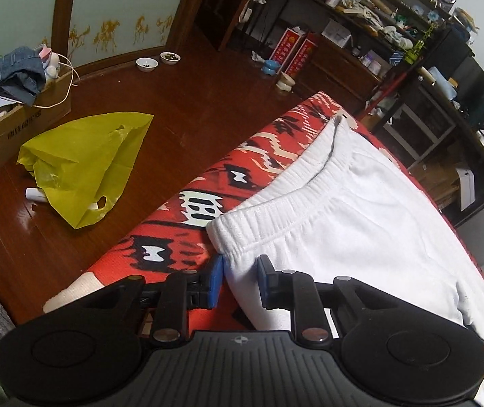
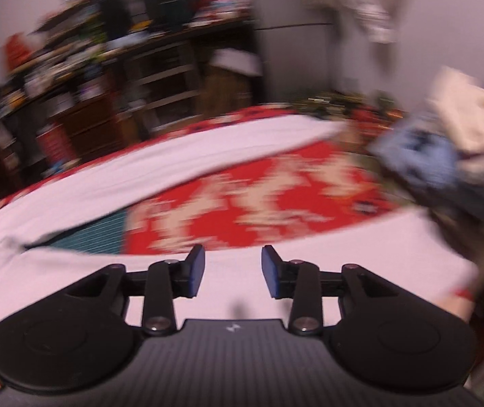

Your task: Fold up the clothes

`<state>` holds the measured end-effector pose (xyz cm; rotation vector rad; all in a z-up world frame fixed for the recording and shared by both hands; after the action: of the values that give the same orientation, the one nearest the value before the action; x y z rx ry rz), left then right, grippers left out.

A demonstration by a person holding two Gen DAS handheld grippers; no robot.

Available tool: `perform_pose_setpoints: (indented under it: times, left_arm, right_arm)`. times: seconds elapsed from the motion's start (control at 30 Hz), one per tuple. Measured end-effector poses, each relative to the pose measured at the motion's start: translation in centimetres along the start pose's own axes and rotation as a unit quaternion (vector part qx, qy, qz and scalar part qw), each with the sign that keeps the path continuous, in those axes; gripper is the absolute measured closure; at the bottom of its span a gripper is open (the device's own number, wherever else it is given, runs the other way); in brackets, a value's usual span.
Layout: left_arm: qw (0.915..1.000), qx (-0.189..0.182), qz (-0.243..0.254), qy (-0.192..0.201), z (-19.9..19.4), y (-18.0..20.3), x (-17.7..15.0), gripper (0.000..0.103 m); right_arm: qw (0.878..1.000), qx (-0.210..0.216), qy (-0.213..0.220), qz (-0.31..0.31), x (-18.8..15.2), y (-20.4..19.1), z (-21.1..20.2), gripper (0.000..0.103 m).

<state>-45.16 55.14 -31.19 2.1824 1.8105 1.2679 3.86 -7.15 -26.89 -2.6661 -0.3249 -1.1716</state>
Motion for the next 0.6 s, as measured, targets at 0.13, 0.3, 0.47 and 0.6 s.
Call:
perform_pose_setpoints:
  times: [0.13, 0.3, 0.47, 0.6]
  left_arm:
    - [1.0000, -0.001, -0.001, 0.001, 0.2, 0.1, 0.1, 0.078]
    - [0.9999, 0.009, 0.007, 0.000, 0.2, 0.1, 0.1, 0.089]
    - [1.0000, -0.001, -0.005, -0.003, 0.1, -0.1, 0.2, 0.098]
    - [1.0000, 0.002, -0.007, 0.003, -0.4, 0.1, 0.5, 0.099]
  right_arm:
    - [0.994, -0.066, -0.018, 0.090, -0.3, 7.8, 0.7, 0.063]
    - [0.973, -0.107, -0.048, 0.198, -1.5, 15.2, 2.3, 0.061]
    - [0.961, -0.102, -0.055, 0.252, -2.3, 17.3, 4.8, 0.062]
    - [0.964, -0.112, -0.047, 0.237, -2.3, 17.1, 6.0, 0.101]
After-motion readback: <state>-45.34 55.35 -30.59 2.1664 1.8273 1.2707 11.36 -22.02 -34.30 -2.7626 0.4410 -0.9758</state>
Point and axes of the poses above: each gripper's, at about its wrist camera, not at the fingertips, and z roughly the way its jaws point, y to its right, x to its top, the point moved 6 cm from there along z, roughly the way its jaws point, and after that the axes turned 9 degrees about -x, right-handed, at the moved point
